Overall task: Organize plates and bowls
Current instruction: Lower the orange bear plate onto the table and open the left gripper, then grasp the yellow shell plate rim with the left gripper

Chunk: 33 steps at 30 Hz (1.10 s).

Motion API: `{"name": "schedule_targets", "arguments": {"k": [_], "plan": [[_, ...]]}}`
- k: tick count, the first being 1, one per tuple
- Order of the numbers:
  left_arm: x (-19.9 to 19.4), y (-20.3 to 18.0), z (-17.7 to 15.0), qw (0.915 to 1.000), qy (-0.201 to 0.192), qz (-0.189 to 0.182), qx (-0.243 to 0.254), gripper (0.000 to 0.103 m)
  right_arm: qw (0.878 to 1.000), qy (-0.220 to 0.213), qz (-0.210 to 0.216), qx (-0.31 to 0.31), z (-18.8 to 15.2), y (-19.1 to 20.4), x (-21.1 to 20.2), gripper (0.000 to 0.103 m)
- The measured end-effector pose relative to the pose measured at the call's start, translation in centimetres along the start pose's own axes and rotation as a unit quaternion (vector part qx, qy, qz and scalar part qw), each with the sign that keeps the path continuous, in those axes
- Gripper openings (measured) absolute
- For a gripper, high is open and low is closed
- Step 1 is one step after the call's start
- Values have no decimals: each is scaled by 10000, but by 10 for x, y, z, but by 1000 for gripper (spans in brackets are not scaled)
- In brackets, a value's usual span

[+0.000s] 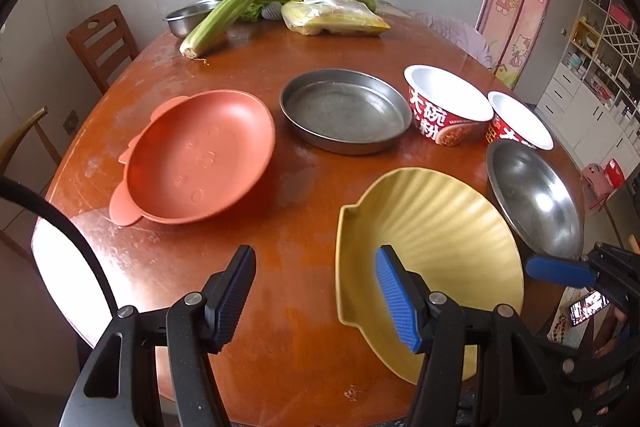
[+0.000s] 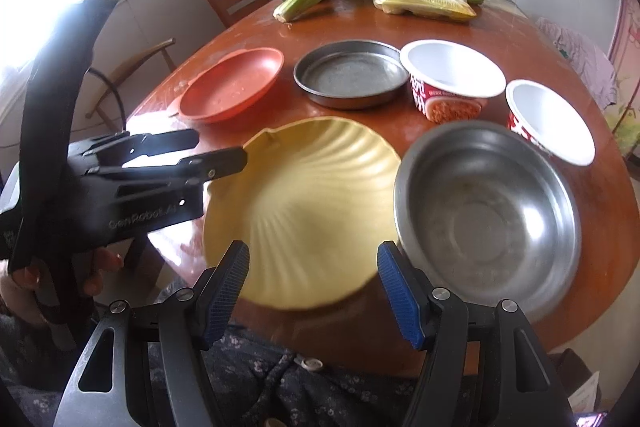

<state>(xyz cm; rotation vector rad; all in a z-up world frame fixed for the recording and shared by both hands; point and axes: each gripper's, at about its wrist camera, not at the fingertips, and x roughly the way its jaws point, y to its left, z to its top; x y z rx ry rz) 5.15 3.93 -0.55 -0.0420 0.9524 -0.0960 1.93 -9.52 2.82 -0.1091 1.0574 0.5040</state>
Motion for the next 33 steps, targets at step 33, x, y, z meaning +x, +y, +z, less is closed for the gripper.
{"name": "schedule_targets", "arguments": {"k": [33], "plan": [[24, -6, 0, 9995, 128, -88, 284, 62, 9970, -74, -553, 531, 2, -1, 30, 56]]}}
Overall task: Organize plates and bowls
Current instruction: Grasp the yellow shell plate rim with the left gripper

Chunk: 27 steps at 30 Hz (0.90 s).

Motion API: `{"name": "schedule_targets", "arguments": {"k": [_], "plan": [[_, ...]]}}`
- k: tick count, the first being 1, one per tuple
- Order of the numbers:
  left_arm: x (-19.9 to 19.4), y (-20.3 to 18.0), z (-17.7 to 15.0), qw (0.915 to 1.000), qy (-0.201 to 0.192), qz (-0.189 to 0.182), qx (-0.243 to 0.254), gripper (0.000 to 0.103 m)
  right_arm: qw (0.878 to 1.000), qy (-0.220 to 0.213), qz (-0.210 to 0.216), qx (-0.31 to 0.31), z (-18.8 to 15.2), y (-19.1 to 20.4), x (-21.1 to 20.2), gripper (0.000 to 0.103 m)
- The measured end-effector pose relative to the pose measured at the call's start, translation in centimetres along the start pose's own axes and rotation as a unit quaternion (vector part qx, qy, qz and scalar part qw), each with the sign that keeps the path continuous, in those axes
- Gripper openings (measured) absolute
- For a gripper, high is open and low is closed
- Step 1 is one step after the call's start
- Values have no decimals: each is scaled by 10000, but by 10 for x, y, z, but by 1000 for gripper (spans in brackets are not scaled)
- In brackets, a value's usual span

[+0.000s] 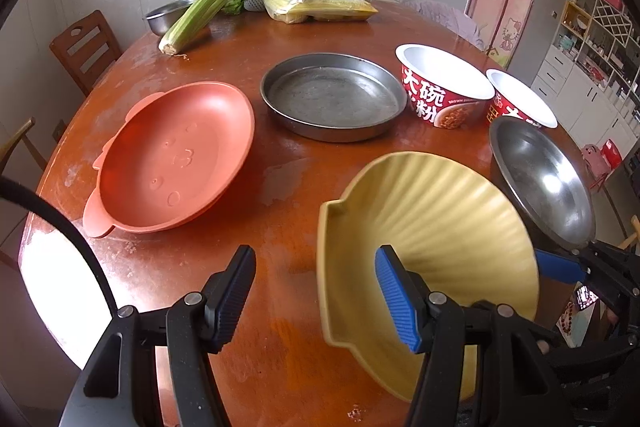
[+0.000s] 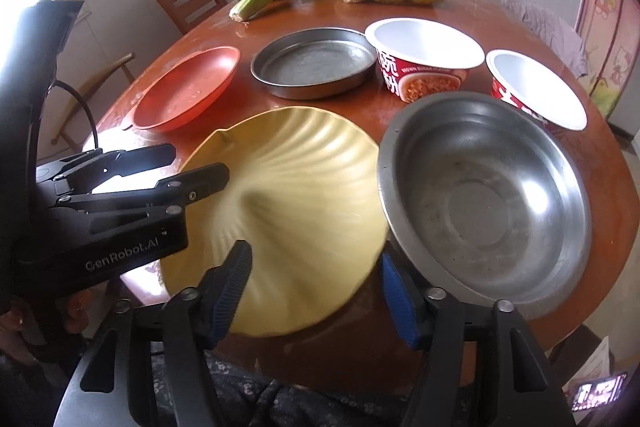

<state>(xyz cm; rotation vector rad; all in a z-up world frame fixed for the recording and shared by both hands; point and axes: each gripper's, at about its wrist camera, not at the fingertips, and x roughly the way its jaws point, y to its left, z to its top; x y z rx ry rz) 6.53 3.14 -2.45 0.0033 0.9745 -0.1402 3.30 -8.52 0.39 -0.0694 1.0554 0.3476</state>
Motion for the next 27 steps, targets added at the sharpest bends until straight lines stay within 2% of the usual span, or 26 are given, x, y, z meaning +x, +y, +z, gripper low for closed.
{"name": "schedule_targets", "arguments": {"k": [3, 6, 10, 18, 27], "plan": [[3, 1, 0, 10000, 40, -47, -15, 62, 10000, 5, -7, -81, 2, 4, 6, 46], [7, 2, -1, 9999, 107, -60, -58, 61, 9998, 93, 32, -170, 4, 9, 13, 42], [8, 7, -1, 9995, 131, -209, -175, 50, 9997, 96, 59, -232, 7, 15, 16, 42], [1, 14, -1, 9996, 78, -97, -242, 49, 9991, 133, 149, -368, 12, 26, 18, 42], [-17, 28, 8, 9995, -162, -27, -279, 49, 9985, -10, 267, -468, 26, 37, 12, 43]]}}
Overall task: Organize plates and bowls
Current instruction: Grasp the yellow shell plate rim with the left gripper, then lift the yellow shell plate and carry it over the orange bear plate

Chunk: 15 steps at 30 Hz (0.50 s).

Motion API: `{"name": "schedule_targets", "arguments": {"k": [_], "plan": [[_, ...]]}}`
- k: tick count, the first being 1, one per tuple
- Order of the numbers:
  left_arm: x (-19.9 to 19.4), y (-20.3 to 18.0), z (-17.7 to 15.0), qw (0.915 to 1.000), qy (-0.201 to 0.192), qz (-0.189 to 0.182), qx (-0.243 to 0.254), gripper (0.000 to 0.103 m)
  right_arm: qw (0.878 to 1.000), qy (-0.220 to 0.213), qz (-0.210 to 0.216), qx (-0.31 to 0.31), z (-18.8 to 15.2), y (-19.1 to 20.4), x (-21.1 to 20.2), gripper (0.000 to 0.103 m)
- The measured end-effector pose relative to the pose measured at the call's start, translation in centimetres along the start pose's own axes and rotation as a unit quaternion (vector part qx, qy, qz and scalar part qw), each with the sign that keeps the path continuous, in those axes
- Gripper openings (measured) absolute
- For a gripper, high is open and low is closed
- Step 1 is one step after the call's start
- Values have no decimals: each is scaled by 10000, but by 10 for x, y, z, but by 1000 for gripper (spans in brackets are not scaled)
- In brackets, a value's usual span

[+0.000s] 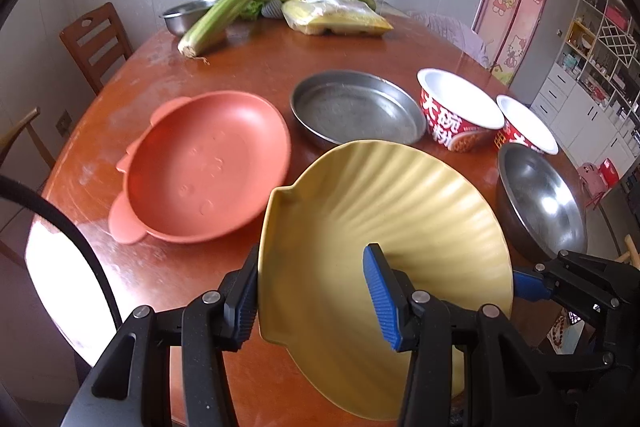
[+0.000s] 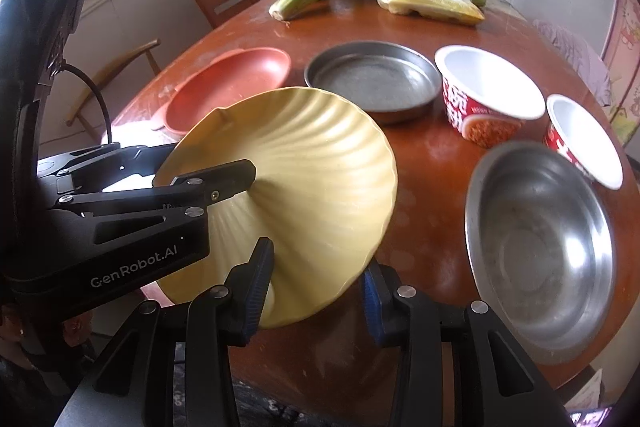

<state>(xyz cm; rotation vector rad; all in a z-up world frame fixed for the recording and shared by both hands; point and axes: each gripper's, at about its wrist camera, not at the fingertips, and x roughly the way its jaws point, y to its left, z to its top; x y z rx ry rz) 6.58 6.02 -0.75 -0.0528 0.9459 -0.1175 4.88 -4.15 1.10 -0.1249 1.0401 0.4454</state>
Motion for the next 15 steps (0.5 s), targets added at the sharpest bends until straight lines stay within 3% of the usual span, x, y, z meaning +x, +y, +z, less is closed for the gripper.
{"name": "schedule_targets", "arguments": {"k": [15], "plan": [[-19, 52, 40, 9983, -435, 293, -253, 49, 9985, -295, 197, -414, 58, 40, 5, 43]]}}
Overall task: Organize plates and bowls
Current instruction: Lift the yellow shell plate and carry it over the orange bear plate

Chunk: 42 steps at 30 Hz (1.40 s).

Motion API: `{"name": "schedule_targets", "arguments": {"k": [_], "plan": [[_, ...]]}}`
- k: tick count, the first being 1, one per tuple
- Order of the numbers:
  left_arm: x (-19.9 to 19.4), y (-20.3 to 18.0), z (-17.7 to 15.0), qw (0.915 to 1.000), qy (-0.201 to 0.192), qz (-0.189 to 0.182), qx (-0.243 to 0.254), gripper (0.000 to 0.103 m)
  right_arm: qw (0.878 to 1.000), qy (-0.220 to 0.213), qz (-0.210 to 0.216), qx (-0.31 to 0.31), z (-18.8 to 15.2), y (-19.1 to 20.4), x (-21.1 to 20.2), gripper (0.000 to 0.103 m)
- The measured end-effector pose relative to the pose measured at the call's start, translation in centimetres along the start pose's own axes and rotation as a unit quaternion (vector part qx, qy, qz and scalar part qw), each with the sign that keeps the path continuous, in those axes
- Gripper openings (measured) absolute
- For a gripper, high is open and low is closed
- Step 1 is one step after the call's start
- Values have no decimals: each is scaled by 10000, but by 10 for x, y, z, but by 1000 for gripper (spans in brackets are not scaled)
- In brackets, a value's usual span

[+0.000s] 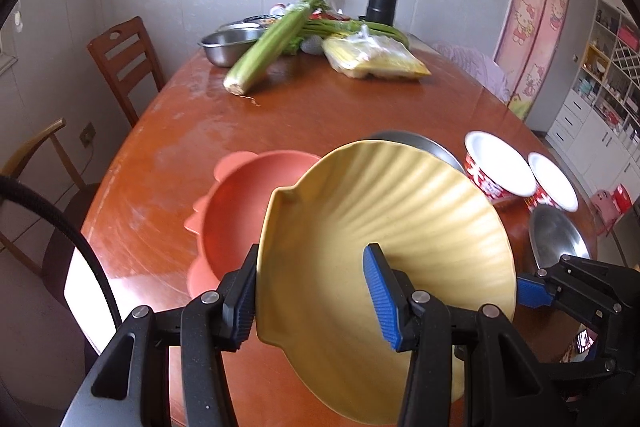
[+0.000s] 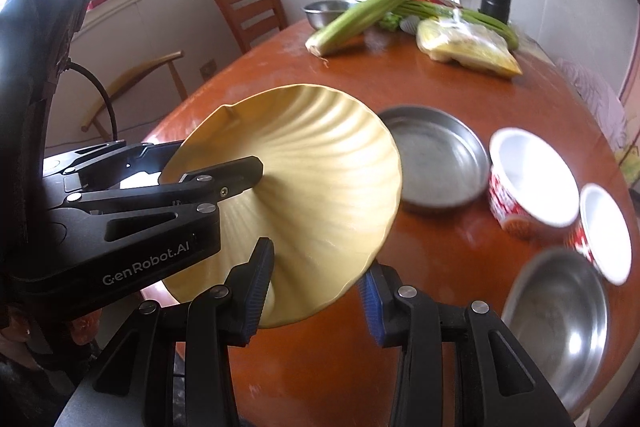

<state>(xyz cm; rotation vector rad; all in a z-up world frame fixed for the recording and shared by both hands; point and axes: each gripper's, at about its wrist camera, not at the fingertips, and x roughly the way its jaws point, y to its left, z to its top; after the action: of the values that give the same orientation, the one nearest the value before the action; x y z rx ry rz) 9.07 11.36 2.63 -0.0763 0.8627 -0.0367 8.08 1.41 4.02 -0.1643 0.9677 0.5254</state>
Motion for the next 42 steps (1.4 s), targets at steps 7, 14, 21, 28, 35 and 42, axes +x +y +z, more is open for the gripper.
{"name": "schedule_targets", "arguments": {"k": [7, 14, 21, 28, 35, 42], "plan": [[5, 27, 19, 9999, 4, 122, -114, 49, 9999, 44, 86, -101, 28, 11, 15, 43], [18, 46, 37, 9997, 75, 179, -141, 49, 9999, 63, 142, -11, 56, 13, 36, 43], [38, 57, 39, 9994, 242, 182, -188, 49, 9996, 236, 130, 74, 65, 14, 58, 43], [52, 64, 39, 9990, 362, 146, -234, 49, 9993, 342, 88, 112, 66, 14, 71, 43], [62, 69, 38, 9986, 456, 151, -239, 49, 9989, 449, 47, 115, 67, 14, 82, 44], [68, 70, 37, 9982, 522, 220, -207, 49, 9984, 555, 11, 76, 65, 16, 91, 45]]}}
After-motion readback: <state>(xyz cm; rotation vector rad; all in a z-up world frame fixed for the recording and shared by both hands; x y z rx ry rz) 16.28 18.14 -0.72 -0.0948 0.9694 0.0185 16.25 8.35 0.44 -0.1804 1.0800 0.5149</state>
